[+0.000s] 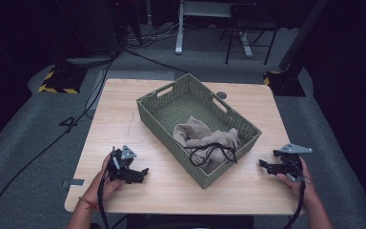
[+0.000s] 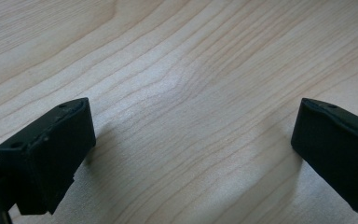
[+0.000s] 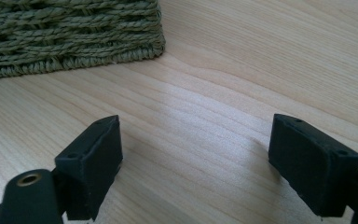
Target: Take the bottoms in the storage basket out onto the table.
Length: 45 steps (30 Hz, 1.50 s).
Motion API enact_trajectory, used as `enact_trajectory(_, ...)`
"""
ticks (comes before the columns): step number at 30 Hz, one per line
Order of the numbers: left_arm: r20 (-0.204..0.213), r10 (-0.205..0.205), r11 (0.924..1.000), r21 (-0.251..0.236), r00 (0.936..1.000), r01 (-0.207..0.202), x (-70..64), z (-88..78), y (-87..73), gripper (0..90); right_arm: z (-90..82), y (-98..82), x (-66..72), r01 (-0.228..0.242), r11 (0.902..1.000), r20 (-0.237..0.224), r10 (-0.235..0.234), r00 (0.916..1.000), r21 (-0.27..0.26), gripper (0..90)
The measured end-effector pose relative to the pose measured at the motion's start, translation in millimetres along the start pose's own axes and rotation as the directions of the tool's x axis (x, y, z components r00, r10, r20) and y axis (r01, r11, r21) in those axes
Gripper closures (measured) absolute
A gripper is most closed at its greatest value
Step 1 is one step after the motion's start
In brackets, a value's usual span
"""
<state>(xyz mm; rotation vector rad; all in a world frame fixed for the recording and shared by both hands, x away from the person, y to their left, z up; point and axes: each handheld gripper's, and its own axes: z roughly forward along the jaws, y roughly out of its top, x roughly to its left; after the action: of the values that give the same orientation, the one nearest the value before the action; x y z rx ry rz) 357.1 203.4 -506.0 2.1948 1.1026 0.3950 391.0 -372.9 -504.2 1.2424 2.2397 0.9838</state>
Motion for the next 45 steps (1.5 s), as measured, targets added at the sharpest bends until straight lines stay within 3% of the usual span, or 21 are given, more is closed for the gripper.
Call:
enact_trajectory(6, 0.012, 0.008, 1.0000, 0.001, 0.9999, -0.008, -1.5, -0.8, -1.1, 0.0, 0.0, 0.0, 0.9, -0.005, 1.0000, 0.006, 0.005, 1.0000, 0.000, 17.6)
enact_trajectory(10, -0.003, 0.005, 1.0000, 0.002, 1.0000, -0.005, -2.5, -1.6, -1.5, 0.0, 0.0, 1.1, 1.3, -0.010, 0.9999, 0.023, 0.010, 0.9997, 0.012, 15.3)
enact_trajectory(13, 0.000, 0.001, 1.0000, 0.002, 1.0000, -0.001, -3.3, -1.7, -1.8, 0.0, -1.9, 1.3, 0.5, 0.019, 0.9995, 0.004, -0.019, 0.9998, 0.024, 15.6)
enact_trajectory(15, 0.000, 0.001, 1.0000, 0.002, 1.0000, -0.001, -3.4, -1.7, -1.8, 0.0, -4.8, 2.1, 0.4, 0.035, 0.9987, 0.024, -0.036, 0.9991, 0.037, 16.6)
enact_trajectory(16, 0.000, 0.001, 1.0000, 0.002, 1.0000, -0.001, -3.4, -1.7, -1.8, 0.0, -10.5, 3.8, 0.5, 0.035, 0.9994, 0.039, -0.035, 0.9986, 0.005, 18.5)
enact_trajectory(19, 0.000, 0.000, 1.0000, -0.001, 1.0000, 0.000, -5.8, -1.3, -1.8, 0.0, -18.1, 7.7, 0.0, 0.019, 0.9988, -0.012, -0.020, 0.9997, -0.046, 18.8)
enact_trajectory(23, 0.012, 0.019, 0.9998, 0.001, 0.9997, -0.019, -7.2, -1.2, -1.2, 0.3, -44.1, 29.7, 13.3, 0.070, 0.9861, -0.047, -0.078, 0.9959, -0.151, 19.6)
enact_trajectory(24, 0.012, 0.019, 0.9998, 0.001, 0.9997, -0.019, -7.2, -1.2, -1.2, 0.2, -44.1, 29.7, 13.3, 0.070, 0.9861, -0.047, -0.078, 0.9959, -0.151, 19.6)
enact_trajectory(26, 0.017, 0.022, 0.9997, 0.003, 0.9996, -0.022, -7.2, -1.0, -0.8, 0.0, -57.4, 42.8, 21.2, 0.105, 0.9726, -0.066, -0.121, 0.9905, -0.208, 19.4)
enact_trajectory(27, 0.021, 0.019, 0.9998, 0.002, 0.9996, -0.019, -7.4, -0.6, -0.8, 0.0, -67.0, 54.6, 27.8, 0.121, 0.9613, -0.081, -0.145, 0.9861, -0.248, 18.6)
enact_trajectory(30, 0.022, 0.019, 0.9998, 0.003, 0.9996, -0.019, -7.4, -0.6, -0.7, 0.0, -72.4, 64.6, 34.2, 0.136, 0.9550, -0.102, -0.168, 0.9806, -0.264, 17.9)
enact_trajectory(31, 0.022, 0.019, 0.9998, 0.002, 0.9996, -0.019, -7.4, -0.6, -0.7, 0.0, -74.4, 70.9, 38.6, 0.154, 0.9519, -0.107, -0.188, 0.9763, -0.265, 17.6)
enact_trajectory(32, 0.022, 0.019, 0.9998, 0.003, 0.9996, -0.019, -7.4, -0.6, -0.7, 0.0, -76.2, 84.7, 47.6, 0.190, 0.9440, -0.117, -0.228, 0.9665, -0.270, 17.2)
enact_trajectory(34, 0.022, 0.019, 0.9998, 0.002, 0.9996, -0.019, -7.5, -0.6, -0.7, 0.0, -75.5, 99.6, 58.2, 0.221, 0.9371, -0.142, -0.266, 0.9535, -0.270, 16.4)
enact_trajectory(35, 0.022, 0.019, 0.9998, 0.002, 0.9996, -0.019, -7.4, -0.6, -0.7, 0.0, -75.5, 99.6, 58.2, 0.221, 0.9371, -0.142, -0.266, 0.9535, -0.270, 16.4)
enact_trajectory(38, 0.020, 0.022, 0.9997, 0.003, 0.9995, -0.022, -7.3, -0.7, -0.7, 0.1, -69.5, 120.0, 76.2, 0.286, 0.9252, -0.167, -0.332, 0.9284, -0.250, 16.0)
enact_trajectory(40, 0.020, 0.022, 0.9997, 0.002, 0.9995, -0.022, -7.4, -0.7, -0.7, 0.2, -60.9, 132.6, 89.5, 0.316, 0.9192, -0.195, -0.363, 0.9111, -0.235, 16.0)
enact_trajectory(43, 0.020, 0.022, 0.9997, 0.002, 0.9995, -0.022, -7.4, -0.7, -0.7, 0.2, -47.5, 145.0, 105.1, 0.357, 0.9127, -0.218, -0.396, 0.8918, -0.199, 16.0)
enact_trajectory(44, 0.020, 0.022, 0.9998, 0.002, 0.9995, -0.022, -7.4, -0.7, -0.7, 0.2, -37.5, 152.0, 115.0, 0.375, 0.9096, -0.243, -0.410, 0.8791, -0.178, 16.0)
enact_trajectory(45, 0.020, 0.022, 0.9998, 0.002, 0.9995, -0.022, -7.4, -0.7, -0.7, 0.2, -32.7, 154.9, 119.4, 0.380, 0.9094, -0.251, -0.413, 0.8755, -0.169, 16.0)
